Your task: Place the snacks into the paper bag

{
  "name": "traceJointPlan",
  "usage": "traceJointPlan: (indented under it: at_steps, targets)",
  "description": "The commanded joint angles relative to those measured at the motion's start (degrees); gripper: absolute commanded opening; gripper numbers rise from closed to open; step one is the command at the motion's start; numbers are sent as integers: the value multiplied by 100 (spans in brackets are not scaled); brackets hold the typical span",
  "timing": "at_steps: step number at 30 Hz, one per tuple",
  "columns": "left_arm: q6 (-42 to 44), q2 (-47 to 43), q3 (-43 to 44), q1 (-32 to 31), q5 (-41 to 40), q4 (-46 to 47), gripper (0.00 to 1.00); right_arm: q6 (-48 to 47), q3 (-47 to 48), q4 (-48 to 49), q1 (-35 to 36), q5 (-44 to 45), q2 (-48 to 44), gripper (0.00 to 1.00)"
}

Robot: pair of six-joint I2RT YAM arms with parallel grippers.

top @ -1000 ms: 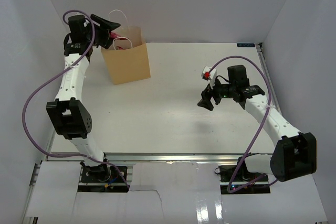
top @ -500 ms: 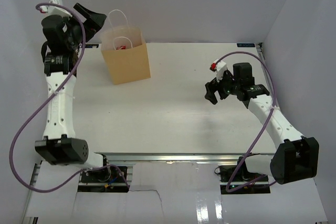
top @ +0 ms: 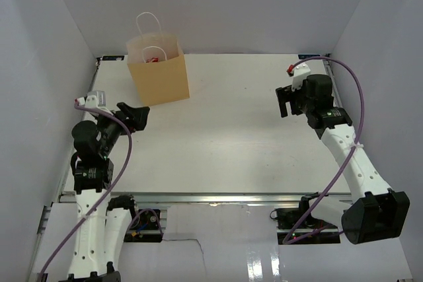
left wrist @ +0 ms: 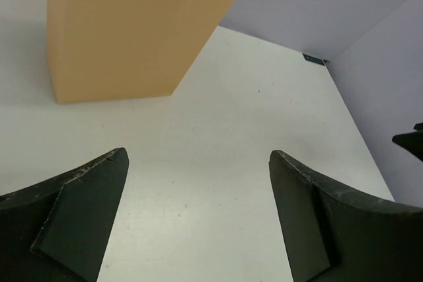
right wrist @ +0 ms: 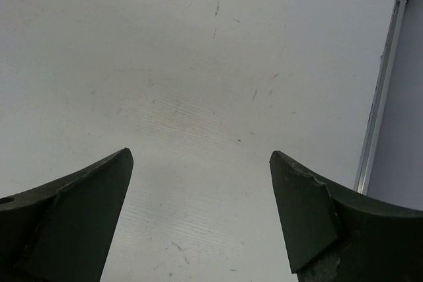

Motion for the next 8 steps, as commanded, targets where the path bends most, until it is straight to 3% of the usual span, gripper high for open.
traceJointPlan:
  at_steps: [1,8]
  targets:
    - [-40,-522,-601,12,330,211,98,84,160,147,-13,251,-181,90]
    - [-172,-1059,-1358,12,480,149,98,-109,-15,139,-13,93,-383,90]
